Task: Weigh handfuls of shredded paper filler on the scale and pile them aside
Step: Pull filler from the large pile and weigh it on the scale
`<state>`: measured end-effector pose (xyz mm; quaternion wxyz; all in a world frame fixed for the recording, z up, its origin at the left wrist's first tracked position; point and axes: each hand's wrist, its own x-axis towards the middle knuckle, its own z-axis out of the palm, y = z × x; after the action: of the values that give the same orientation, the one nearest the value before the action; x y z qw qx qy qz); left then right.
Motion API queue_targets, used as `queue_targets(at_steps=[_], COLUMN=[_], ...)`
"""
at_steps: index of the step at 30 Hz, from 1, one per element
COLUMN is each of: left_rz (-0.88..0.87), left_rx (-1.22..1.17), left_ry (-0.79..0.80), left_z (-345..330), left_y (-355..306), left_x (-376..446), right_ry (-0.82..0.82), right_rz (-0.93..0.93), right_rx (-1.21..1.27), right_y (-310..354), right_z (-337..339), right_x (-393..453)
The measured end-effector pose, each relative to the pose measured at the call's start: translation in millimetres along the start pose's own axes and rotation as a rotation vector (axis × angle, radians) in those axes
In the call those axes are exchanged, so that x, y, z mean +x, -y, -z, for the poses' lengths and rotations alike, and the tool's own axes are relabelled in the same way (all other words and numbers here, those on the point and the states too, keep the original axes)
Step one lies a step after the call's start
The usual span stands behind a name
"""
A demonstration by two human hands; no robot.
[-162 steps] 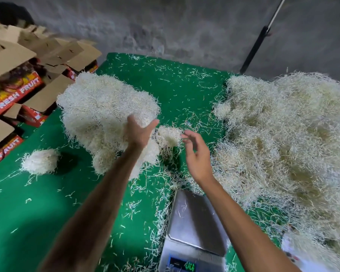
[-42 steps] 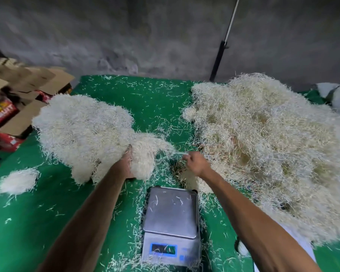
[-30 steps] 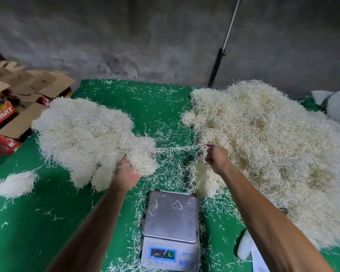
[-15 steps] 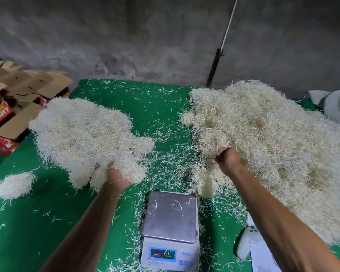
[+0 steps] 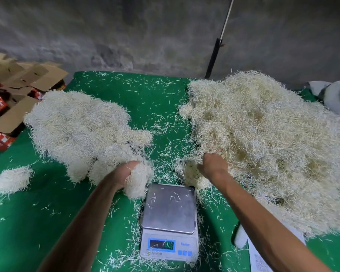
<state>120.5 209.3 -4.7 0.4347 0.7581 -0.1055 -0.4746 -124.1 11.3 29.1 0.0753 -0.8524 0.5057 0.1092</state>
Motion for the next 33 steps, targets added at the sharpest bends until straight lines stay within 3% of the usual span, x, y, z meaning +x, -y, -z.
queue_targets(at_steps=[3,6,17,20,27,30,33], left_rz=[-0.012,0.019,-0.014,-0.015,0.130,0.030,0.007], left_rx=[0.530,0.689,0.448,0.450,0.337,0.502,0.432], left_ry=[0.003,0.042,-0.048,-0.052,-0.016,-0.095,-0.039], left_z=[1,-6,-42,-45,-29,-31,-37], left_y=[21,46,76,76,80,70,69], left_x=[3,-1,-23,-24,-12,-15,-17], right_ry=[0.210,0.408,0.219,0.146,0.181,0.214,0.053], right_rz=[0.021,0.008,-0.015,-0.029,0.083,0.048,0.018], right_rx=[0.194,0.251,0.397,0.332,0.193,0.227,0.387], right_y=[4,5,-4,-5,-11,-12,-6], right_z=[-32,-63,-100,-102,-103,-108,-108], right_x=[-23,-50,-66,-65,-65,-62,-62])
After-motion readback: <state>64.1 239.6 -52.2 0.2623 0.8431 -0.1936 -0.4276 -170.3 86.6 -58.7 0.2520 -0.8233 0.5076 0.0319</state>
